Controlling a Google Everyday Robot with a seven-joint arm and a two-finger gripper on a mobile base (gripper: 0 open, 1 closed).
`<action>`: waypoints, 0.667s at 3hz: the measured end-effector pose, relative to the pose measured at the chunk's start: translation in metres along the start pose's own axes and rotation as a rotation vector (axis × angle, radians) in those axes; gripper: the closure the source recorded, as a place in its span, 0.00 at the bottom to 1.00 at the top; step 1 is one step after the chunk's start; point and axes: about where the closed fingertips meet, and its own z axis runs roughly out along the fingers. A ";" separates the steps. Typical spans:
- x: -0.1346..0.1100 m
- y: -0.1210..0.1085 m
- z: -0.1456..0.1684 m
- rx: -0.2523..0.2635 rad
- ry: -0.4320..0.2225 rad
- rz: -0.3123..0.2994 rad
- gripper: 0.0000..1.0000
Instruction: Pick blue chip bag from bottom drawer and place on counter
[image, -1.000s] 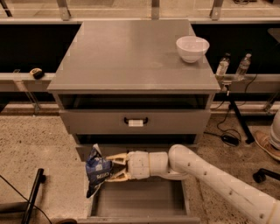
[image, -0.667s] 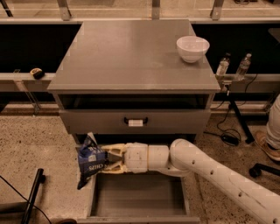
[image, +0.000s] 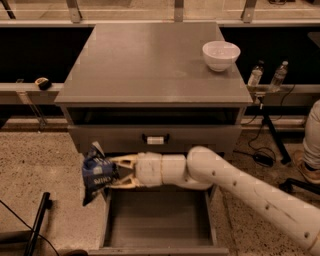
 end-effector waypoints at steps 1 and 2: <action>-0.012 -0.062 0.013 -0.027 0.079 -0.046 1.00; -0.010 -0.159 0.023 -0.015 0.136 -0.089 1.00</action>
Offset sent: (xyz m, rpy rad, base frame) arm 0.1361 0.0217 0.1562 -0.1434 -0.1233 -0.1500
